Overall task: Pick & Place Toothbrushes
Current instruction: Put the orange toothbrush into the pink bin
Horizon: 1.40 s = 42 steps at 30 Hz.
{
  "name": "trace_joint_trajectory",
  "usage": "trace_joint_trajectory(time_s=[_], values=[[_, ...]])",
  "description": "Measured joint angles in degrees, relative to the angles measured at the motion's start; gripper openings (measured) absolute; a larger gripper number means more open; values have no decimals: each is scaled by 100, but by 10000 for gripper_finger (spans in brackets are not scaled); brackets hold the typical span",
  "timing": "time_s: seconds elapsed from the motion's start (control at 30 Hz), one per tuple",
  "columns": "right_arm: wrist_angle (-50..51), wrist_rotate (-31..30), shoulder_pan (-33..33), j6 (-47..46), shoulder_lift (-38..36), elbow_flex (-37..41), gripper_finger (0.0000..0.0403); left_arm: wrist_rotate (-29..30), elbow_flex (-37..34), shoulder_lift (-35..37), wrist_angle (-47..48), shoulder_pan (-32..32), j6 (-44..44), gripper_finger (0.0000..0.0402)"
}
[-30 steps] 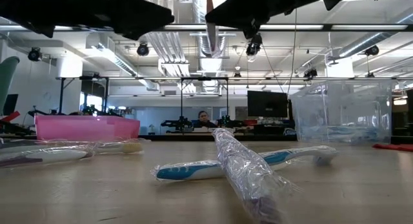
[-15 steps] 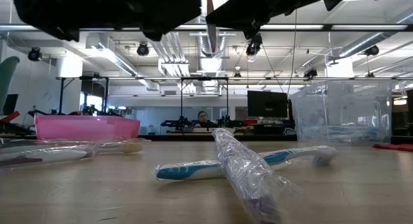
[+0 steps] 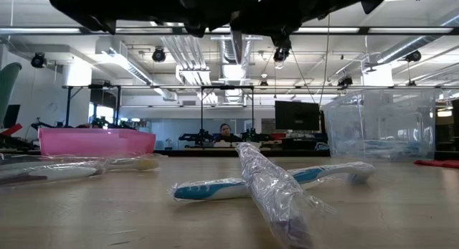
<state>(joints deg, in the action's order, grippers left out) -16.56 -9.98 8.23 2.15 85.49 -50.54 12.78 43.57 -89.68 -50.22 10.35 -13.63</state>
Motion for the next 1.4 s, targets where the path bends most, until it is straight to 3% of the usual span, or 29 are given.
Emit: trace_joint_trajectory(time_s=[0.33, 0.87, 1.23, 1.4], values=[[-30, -4, -4, 57, 0, 7, 24, 68, -209, 449, 193, 0, 96, 162], [-28, 11, 2, 66, 0, 11, 24, 96, -256, 563, 243, -15, 494, 20], [-27, 2, 0, 40, 0, 11, 26, 94, -256, 563, 262, -15, 525, 34], [15, -15, 0, -146, 0, 11, 59, 78, -258, 562, 293, -15, 516, 21]])
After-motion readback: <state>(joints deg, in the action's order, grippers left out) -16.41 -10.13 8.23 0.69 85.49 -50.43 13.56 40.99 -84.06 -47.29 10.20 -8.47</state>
